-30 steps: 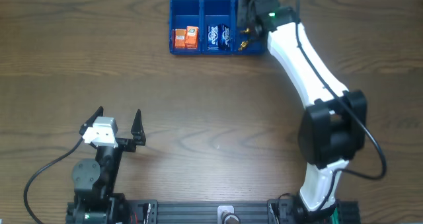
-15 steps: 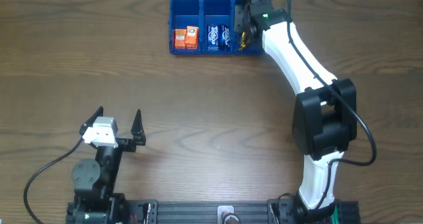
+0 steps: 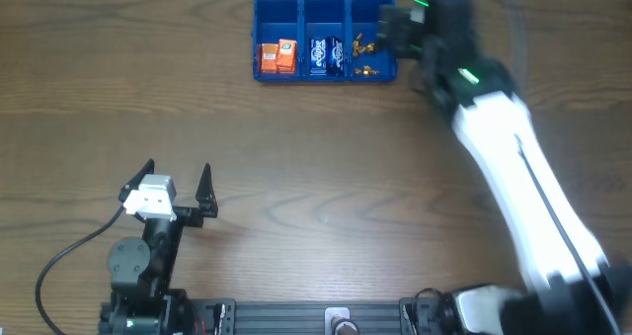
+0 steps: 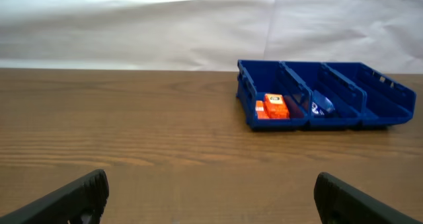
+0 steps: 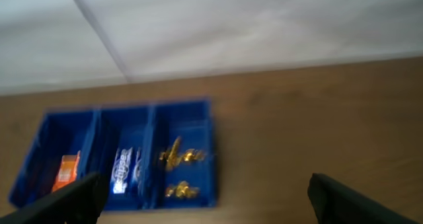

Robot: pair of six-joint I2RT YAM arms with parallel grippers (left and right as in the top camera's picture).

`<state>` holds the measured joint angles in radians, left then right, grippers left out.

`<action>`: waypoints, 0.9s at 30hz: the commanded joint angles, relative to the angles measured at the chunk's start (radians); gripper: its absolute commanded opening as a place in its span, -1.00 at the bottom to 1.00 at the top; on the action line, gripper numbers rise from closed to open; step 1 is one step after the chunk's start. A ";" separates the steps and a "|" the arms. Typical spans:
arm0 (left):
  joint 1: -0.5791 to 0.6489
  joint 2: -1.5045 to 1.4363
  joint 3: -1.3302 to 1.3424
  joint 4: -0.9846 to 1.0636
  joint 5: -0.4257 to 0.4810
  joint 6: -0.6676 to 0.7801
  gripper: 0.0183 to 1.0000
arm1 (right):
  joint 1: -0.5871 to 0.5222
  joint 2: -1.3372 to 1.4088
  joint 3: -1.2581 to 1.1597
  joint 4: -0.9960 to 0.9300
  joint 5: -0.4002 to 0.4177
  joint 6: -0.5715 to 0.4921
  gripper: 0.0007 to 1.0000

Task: Sort Candies Into Trays

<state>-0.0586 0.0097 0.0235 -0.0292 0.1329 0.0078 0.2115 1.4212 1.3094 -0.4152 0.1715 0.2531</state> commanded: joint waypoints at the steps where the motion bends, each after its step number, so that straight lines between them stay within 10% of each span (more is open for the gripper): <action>1: 0.006 -0.005 -0.019 -0.035 0.021 0.008 1.00 | -0.126 -0.329 -0.347 0.072 0.006 -0.046 1.00; 13: 0.006 -0.005 -0.019 -0.035 0.021 0.008 1.00 | -0.280 -1.190 -1.113 0.386 -0.250 -0.079 1.00; 27: 0.006 -0.005 -0.019 -0.035 0.021 0.008 1.00 | -0.280 -1.419 -1.302 0.396 -0.359 -0.076 1.00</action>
<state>-0.0586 0.0105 0.0238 -0.0299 0.1326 0.0078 -0.0635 0.0116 0.0185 -0.0032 -0.1654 0.1886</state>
